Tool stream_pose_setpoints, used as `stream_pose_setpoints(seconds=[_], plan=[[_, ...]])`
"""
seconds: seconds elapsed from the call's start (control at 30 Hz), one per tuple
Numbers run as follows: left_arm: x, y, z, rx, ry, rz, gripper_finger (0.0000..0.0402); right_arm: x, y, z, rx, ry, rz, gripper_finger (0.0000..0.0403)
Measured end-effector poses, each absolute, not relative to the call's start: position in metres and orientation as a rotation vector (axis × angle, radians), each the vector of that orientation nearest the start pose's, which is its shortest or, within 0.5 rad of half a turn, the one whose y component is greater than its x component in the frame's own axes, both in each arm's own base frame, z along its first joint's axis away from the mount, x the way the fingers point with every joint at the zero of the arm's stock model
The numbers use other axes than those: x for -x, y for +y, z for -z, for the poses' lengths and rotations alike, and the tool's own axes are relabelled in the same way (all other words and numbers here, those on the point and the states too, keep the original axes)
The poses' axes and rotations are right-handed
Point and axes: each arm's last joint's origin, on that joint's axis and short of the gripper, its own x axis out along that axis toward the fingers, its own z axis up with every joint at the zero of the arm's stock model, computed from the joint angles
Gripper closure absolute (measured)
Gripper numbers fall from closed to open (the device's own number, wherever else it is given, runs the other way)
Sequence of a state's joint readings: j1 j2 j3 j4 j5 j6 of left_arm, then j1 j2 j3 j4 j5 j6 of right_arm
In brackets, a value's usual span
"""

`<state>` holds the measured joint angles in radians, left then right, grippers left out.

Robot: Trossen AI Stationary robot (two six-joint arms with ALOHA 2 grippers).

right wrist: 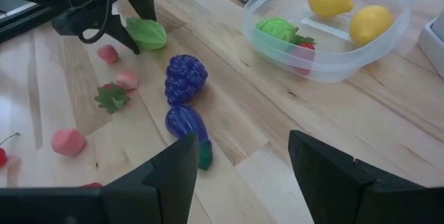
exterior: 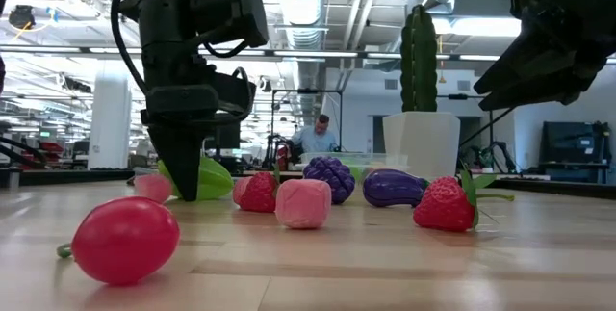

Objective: Pick and placing Produce into tupperware
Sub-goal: Put the starfruit into the transparent bin

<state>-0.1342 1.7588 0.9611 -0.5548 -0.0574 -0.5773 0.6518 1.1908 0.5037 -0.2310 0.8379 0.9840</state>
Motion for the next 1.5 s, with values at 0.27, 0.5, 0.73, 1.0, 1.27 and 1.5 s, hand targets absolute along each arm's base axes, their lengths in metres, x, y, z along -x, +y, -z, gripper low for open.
stream_pose_setpoints(seconds=[0.27, 0.5, 0.73, 1.0, 1.27, 1.5], plan=[[-0.316, -0.032, -0.147, 0.319, 1.260, -0.295, 0.0176, -0.174, 0.106, -0.170, -0.319, 0.510, 0.467, 0.0154], [-0.325, -0.027, -0.157, 0.302, 1.227, -0.289, 0.0185, -0.174, 0.106, -0.170, -0.318, 0.510, 0.467, 0.0154], [-0.336, -0.022, -0.173, 0.276, 1.171, -0.284, 0.0183, -0.173, 0.105, -0.170, -0.313, 0.515, 0.469, 0.0154], [-0.347, -0.016, -0.190, 0.243, 1.111, -0.276, 0.0191, -0.173, 0.105, -0.170, -0.312, 0.517, 0.471, 0.0154], [-0.358, -0.009, -0.209, 0.206, 1.048, -0.273, 0.0179, -0.173, 0.105, -0.170, -0.312, 0.517, 0.471, 0.0154], [-0.367, -0.002, -0.228, 0.172, 0.990, -0.275, 0.0193, -0.173, 0.105, -0.170, -0.312, 0.517, 0.471, 0.0154]])
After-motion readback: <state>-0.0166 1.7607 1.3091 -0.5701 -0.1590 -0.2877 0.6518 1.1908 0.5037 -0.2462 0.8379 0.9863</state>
